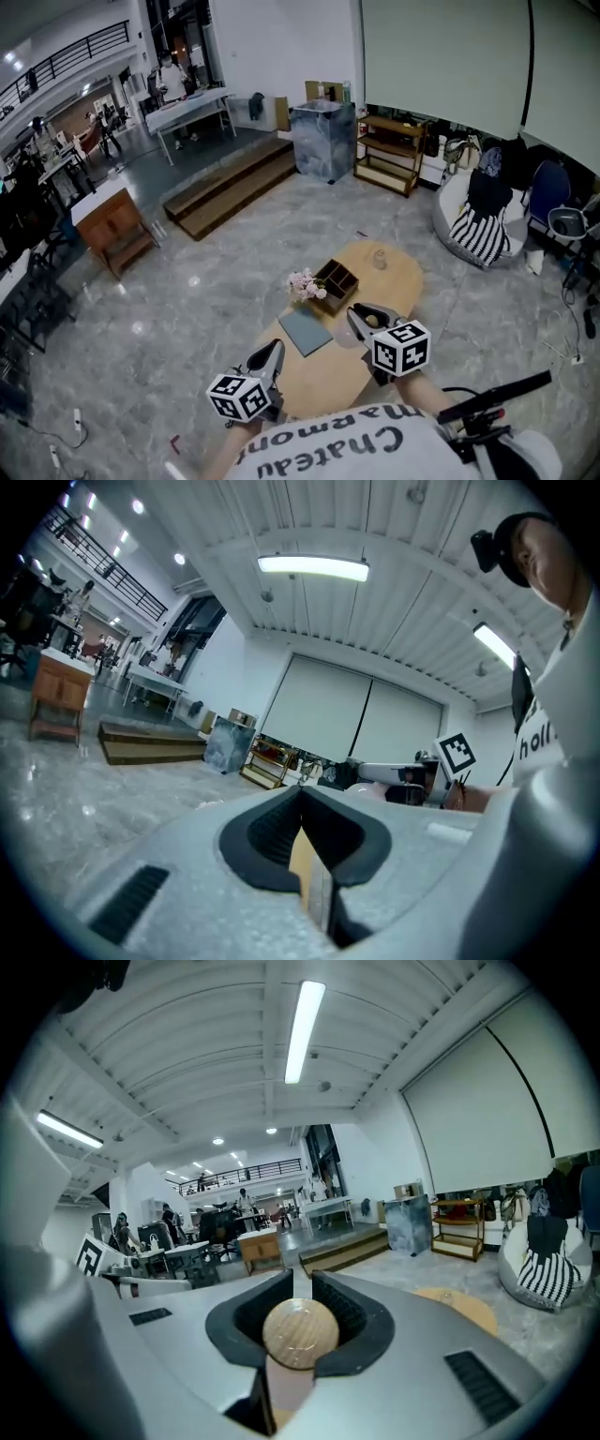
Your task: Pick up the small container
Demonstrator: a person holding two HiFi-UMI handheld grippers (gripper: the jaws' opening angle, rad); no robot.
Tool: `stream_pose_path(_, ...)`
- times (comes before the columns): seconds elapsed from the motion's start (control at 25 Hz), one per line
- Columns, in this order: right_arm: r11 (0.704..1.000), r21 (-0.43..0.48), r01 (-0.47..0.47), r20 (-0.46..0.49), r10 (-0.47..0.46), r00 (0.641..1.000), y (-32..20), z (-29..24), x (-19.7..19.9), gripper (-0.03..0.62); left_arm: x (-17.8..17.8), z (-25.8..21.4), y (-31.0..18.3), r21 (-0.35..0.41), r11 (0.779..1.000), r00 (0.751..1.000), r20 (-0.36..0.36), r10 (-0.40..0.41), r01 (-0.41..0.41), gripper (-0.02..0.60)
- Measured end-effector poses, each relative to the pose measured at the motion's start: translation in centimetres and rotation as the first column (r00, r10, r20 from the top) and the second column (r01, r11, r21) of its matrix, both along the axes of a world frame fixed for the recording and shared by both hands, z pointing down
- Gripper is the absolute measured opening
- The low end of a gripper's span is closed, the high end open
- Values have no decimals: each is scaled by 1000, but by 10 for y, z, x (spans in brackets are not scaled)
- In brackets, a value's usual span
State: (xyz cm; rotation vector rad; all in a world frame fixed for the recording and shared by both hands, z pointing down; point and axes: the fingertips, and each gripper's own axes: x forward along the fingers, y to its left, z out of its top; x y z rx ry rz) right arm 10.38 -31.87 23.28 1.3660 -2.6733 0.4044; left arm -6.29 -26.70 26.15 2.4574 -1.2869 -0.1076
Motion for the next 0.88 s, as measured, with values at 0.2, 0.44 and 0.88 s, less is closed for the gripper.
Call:
stream_pose_path(0.2,999,40,19,-10,-19,1000,53,-17,46,67,39,-13,55,18,999,999,-21,-43,44,14)
stream_pose_path(0.44,999,43,5,4,-6,1000,88,-10,86,67,67,-19,101,42,996,997,-13,-73,73,14)
stream_pose_path(0.88,996,86,-9,35,6,999,131,-24,111,67,79,-43,145,100,990,995,18,-103,101,14)
